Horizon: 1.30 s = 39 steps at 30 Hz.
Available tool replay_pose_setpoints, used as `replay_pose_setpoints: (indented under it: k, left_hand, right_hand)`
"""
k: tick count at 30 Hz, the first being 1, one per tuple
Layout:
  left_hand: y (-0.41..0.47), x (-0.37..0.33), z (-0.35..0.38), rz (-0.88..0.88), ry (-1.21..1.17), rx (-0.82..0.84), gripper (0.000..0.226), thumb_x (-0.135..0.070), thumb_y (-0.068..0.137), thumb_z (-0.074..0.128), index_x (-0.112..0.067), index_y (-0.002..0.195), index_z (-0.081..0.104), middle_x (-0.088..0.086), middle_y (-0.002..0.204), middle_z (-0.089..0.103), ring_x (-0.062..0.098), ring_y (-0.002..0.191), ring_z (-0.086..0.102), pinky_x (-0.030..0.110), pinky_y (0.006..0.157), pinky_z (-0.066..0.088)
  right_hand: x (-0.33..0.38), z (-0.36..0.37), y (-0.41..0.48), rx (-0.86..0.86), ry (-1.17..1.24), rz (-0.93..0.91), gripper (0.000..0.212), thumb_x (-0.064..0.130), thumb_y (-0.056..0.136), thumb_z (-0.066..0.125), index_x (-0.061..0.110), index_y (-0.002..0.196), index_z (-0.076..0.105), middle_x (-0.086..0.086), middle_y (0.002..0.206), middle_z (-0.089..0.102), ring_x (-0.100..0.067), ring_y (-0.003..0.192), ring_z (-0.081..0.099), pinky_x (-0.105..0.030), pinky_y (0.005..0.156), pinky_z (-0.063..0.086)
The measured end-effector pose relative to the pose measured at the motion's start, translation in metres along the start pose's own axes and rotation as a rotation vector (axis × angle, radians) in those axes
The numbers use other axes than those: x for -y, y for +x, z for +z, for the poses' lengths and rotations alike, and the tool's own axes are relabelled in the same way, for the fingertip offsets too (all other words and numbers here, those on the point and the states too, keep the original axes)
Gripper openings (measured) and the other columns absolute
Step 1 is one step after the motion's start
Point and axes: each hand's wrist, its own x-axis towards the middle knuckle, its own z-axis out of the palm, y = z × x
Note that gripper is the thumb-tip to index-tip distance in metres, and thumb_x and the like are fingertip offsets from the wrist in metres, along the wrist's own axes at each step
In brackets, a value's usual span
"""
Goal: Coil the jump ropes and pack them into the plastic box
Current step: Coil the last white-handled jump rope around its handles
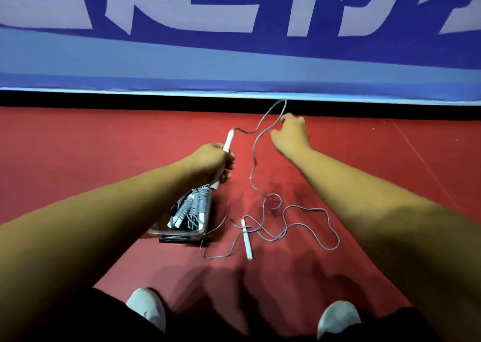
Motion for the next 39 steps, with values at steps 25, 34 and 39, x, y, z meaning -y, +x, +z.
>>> replay_pose_setpoints:
  k: [25,34,39]
  left_hand:
    - [0.131,0.199,0.022,-0.399,-0.202,0.018,0.021,0.002,0.095,0.045,-0.011,0.079,0.046,0.005,0.055,0.047,0.017,0.039,0.039,0.018,0.036,0.03]
    - [0.095,0.164,0.038,-0.47,-0.4,0.019,0.023,-0.002,0.095,0.044,-0.007,0.073,0.05,0.002,0.05,0.052,0.013,0.037,0.045,0.018,0.036,0.034]
    - [0.063,0.108,0.046,-0.38,-0.267,0.051,0.024,-0.003,0.098,0.043,-0.009,0.078,0.053,0.001,0.048,0.052,0.011,0.033,0.045,0.014,0.034,0.034]
  right_hand:
    - [-0.195,0.236,-0.099,0.895,-0.448,0.439,0.036,0.029,0.086,0.061,0.004,0.111,0.066,-0.014,0.111,0.068,-0.029,0.099,0.069,-0.034,0.077,0.055]
    - [-0.153,0.119,-0.059,1.134,-0.431,0.433,0.027,0.024,0.076,0.055,0.004,0.062,0.066,-0.003,0.038,0.048,-0.017,0.033,0.042,-0.016,0.041,0.036]
    - [-0.116,0.04,-0.038,1.133,-0.369,0.537,0.03,0.022,0.085,0.051,0.007,0.06,0.057,-0.003,0.04,0.04,-0.012,0.028,0.031,-0.012,0.04,0.026]
